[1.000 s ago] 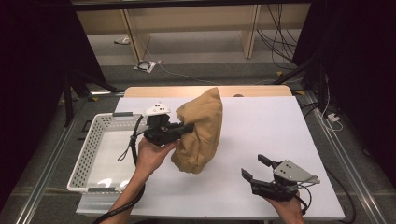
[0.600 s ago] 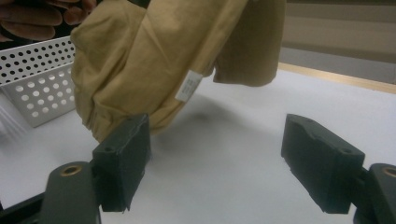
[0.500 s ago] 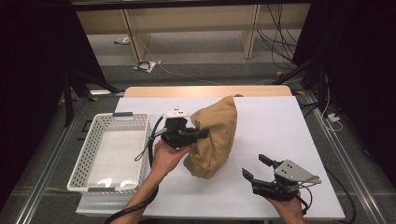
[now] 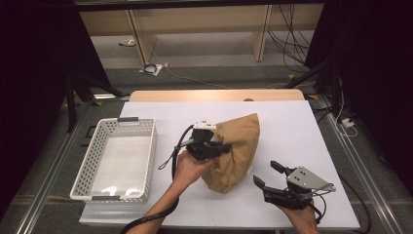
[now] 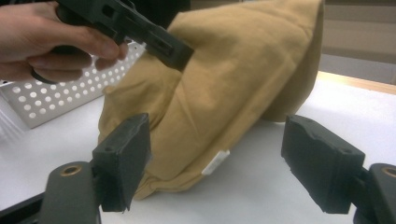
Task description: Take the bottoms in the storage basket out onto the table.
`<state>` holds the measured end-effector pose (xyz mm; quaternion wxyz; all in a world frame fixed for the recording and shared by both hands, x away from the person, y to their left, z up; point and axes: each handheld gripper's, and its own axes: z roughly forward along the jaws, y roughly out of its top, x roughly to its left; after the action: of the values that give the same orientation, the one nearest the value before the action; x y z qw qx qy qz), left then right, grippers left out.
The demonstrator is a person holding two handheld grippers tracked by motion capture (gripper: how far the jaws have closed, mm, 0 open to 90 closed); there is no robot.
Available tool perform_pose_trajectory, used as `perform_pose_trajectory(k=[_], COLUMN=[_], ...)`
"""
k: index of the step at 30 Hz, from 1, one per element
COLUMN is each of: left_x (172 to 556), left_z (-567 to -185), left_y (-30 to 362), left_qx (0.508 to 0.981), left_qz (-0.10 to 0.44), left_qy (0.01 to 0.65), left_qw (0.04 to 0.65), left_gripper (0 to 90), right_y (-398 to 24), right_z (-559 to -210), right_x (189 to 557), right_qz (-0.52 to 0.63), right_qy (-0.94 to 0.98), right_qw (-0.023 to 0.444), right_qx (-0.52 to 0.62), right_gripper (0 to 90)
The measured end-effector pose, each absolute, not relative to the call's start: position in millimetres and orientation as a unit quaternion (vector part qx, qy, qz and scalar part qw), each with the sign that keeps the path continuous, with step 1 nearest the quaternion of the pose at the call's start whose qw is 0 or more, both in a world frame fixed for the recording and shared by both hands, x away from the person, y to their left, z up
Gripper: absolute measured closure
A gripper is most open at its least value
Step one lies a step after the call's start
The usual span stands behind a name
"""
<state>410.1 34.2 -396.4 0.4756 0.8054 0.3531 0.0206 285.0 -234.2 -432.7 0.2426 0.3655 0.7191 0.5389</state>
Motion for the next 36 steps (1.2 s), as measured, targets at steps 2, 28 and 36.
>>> perform_pose_trajectory(k=[2,28,36], left_x=[410,406,402], left_z=[-398,-421,-406], left_y=[30,-6,16], left_qx=[0.807,0.824,0.814], left_qz=[0.018,-0.008,-0.003], left_qy=[0.351,0.335,0.337], left_qw=[0.474,0.456,0.473], left_gripper=[80.8,44.2,26.6], right_y=[-234,-239,-238], right_z=[-433,-434,-434], right_x=[285,286,286], right_qz=[0.539,0.534,0.532], right_qy=[0.719,0.718,0.719], right_qw=[0.243,0.249,0.248], right_qx=[0.365,0.37,0.371], right_gripper=[25.1,25.1,25.1])
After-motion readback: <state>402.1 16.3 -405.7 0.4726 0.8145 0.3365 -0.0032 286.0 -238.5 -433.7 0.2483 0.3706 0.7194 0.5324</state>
